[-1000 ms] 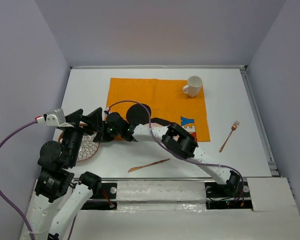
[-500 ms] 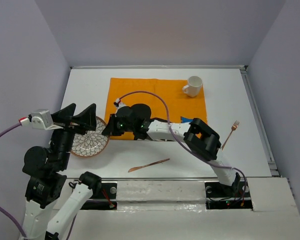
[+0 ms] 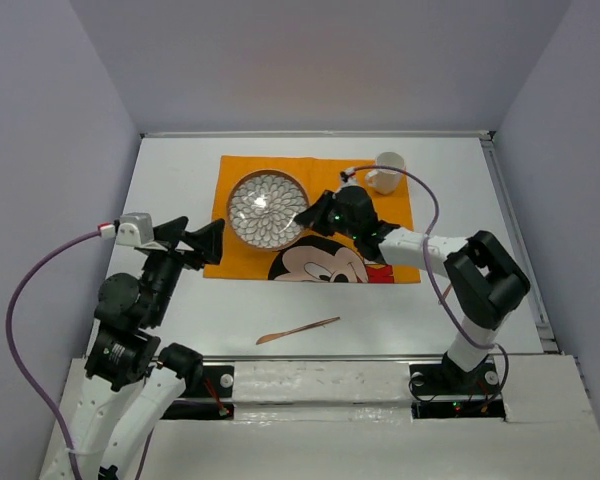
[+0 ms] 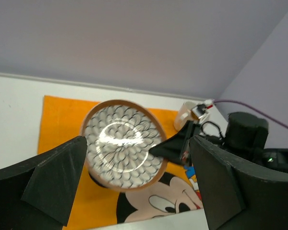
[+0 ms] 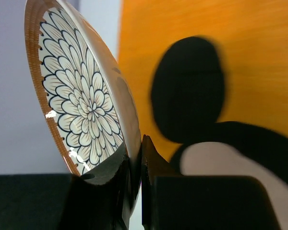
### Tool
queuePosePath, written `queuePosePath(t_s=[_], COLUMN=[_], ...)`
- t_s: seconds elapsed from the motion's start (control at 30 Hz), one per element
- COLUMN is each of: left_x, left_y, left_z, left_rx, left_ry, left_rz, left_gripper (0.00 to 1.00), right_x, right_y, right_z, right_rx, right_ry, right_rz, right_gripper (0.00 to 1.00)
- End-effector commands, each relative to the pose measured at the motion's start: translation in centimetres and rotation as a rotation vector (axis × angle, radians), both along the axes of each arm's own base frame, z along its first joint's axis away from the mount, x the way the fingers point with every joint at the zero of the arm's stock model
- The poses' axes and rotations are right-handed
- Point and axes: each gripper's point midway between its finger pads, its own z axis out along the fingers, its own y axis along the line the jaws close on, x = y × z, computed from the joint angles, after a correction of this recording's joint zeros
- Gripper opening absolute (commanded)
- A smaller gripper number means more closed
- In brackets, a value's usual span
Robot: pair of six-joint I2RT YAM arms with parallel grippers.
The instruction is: Set the dinner table for one person
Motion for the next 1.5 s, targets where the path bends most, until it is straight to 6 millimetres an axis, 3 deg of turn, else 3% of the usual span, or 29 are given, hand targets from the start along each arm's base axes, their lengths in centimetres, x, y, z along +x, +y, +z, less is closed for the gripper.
queuePosePath(t_s=[0.0,0.13,0.23,0.6,0.77,0.83,0.93,0.97,1.07,1.17,1.2,1.27,1.37,1.47], left_x=[0.5,0.9,1.0,1.1,1.2,1.2,1.1,1.1,1.1,0.7,0.7,0.4,-0.1,-0.5], left_y=[-1.0,-1.4,-1.7,-1.9,-1.8,-1.7,-1.5,-1.4,-1.4,-2.0,-2.0,-1.9,-1.5,-1.4], left_z=[-1.4,-2.3,-2.3,-2.4,-2.5,-2.4,-2.3,-2.2,-2.1,-2.0,-2.0,-1.7,-1.3,-0.9], left_rx=[-0.015,-0.006,0.003,0.021,0.025,0.022,0.019,0.018,0.019,0.026,0.027,0.024,0.022,0.019], left_ry=[-0.011,-0.008,-0.009,-0.01,-0.008,-0.012,-0.016,-0.017,-0.021,-0.029,-0.032,-0.044,-0.063,-0.079], left_rz=[-0.042,-0.051,-0.067,-0.076,-0.073,-0.067,-0.063,-0.06,-0.058,-0.095,-0.097,-0.097,-0.091,-0.09], left_gripper=[0.99,0.99,0.99,0.99,0.99,0.99,0.99,0.99,0.99,0.99,0.99,0.99,0.99,0.99], right_x=[3.9,5.4,6.4,7.3,7.6,7.6,7.2,6.8,6.3,5.6,4.9,3.9,1.6,-2.1], right_y=[-6.0,-9.2,-10.5,-10.3,-10.1,-9.9,-9.8,-9.9,-10.8,-11.5,-11.8,-12.5,-13.5,-15.0], right_z=[5.3,4.2,3.2,-0.1,-2.6,-3.3,-4.3,-4.7,-5.0,-4.0,-3.5,-3.6,-3.1,-4.0], right_rx=[0.166,0.149,0.139,0.133,0.124,0.119,0.114,0.103,0.065,0.023,0.01,-0.037,-0.088,-0.158], right_ry=[-0.119,-0.101,-0.082,0.0,0.061,0.078,0.11,0.121,0.118,0.09,0.09,0.087,0.056,0.062], right_rz=[-0.163,-0.22,-0.247,-0.242,-0.231,-0.226,-0.209,-0.21,-0.232,-0.226,-0.225,-0.212,-0.171,-0.12], right_gripper=[0.0,0.0,0.0,0.0,0.01,0.08,0.27,0.39,0.62,0.72,0.79,0.86,0.87,0.87])
